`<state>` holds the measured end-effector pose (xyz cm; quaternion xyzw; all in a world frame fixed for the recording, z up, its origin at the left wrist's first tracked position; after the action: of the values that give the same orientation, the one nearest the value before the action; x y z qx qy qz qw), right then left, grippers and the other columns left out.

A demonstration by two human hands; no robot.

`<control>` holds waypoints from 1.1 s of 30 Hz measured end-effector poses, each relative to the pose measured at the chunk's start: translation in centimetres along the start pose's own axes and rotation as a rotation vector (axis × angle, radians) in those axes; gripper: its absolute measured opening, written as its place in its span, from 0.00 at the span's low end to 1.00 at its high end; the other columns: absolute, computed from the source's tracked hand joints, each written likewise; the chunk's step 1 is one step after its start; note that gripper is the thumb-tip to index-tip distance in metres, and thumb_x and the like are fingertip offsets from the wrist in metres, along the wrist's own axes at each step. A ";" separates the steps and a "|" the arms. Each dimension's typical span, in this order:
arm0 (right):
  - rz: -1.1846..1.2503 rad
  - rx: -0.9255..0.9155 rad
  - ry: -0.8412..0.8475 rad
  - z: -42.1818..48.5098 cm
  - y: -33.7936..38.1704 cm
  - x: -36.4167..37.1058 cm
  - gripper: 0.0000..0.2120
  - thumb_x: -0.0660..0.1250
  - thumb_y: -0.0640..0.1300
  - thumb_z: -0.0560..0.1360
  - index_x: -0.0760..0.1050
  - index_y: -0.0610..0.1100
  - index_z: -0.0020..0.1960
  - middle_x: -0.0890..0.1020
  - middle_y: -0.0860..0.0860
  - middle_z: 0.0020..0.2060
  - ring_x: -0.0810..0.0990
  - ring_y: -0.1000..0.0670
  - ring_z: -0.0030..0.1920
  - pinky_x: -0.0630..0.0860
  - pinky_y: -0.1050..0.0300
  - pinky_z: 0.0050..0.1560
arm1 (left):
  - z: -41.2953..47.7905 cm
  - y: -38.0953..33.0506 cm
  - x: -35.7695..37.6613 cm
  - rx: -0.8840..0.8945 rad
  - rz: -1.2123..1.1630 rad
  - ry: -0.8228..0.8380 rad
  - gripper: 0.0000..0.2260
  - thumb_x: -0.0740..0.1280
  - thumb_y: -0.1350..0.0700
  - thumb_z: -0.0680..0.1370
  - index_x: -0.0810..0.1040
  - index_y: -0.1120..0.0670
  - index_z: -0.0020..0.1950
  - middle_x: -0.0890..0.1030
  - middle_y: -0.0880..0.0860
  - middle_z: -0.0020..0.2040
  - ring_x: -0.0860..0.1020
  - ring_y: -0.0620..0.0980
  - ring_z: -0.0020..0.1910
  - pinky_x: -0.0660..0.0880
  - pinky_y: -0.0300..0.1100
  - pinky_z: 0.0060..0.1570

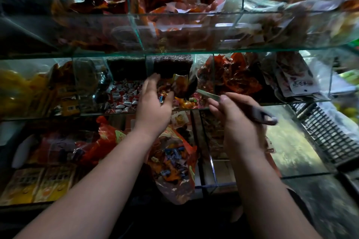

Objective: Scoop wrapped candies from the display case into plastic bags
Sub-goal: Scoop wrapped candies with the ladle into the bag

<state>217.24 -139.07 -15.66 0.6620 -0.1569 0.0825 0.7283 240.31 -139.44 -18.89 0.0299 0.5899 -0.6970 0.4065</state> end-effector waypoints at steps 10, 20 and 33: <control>-0.902 -0.618 0.482 -2.5 0.0 2.0 0.15 0.70 0.43 0.73 0.81 0.38 0.58 0.81 0.45 0.57 0.81 0.48 0.58 0.79 0.52 0.59 | -3.6 2.1 -0.3 -0.094 0.120 0.099 0.25 0.69 0.52 0.79 0.69 0.50 0.75 0.67 0.48 0.74 0.65 0.50 0.74 0.64 0.47 0.74; -0.749 0.548 0.842 -2.7 -0.5 0.8 0.19 0.54 0.28 0.82 0.64 0.26 0.72 0.75 0.51 0.41 0.75 0.67 0.21 0.72 0.75 0.32 | -7.9 4.3 -3.5 -0.220 0.206 0.075 0.15 0.73 0.51 0.75 0.68 0.46 0.54 0.70 0.43 0.54 0.72 0.46 0.55 0.71 0.37 0.49; -1.132 -0.255 0.856 -9.0 -4.4 1.9 0.07 0.71 0.47 0.72 0.82 0.50 0.49 0.84 0.54 0.45 0.83 0.52 0.48 0.78 0.57 0.48 | -12.2 7.4 -1.5 -0.323 0.373 0.348 0.33 0.65 0.59 0.73 0.66 0.47 0.78 0.76 0.48 0.70 0.79 0.50 0.59 0.78 0.42 0.50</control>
<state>221.50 -130.79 -19.79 0.4613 0.5008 -0.0745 0.7286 240.42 -128.14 -27.70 0.1919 0.7384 -0.4917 0.4198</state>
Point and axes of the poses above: each hand's wrist, its own z-axis towards the middle knuckle, its own x-axis out of the palm, y = z × x, the point moved 7 cm from there along z, towards the middle knuckle
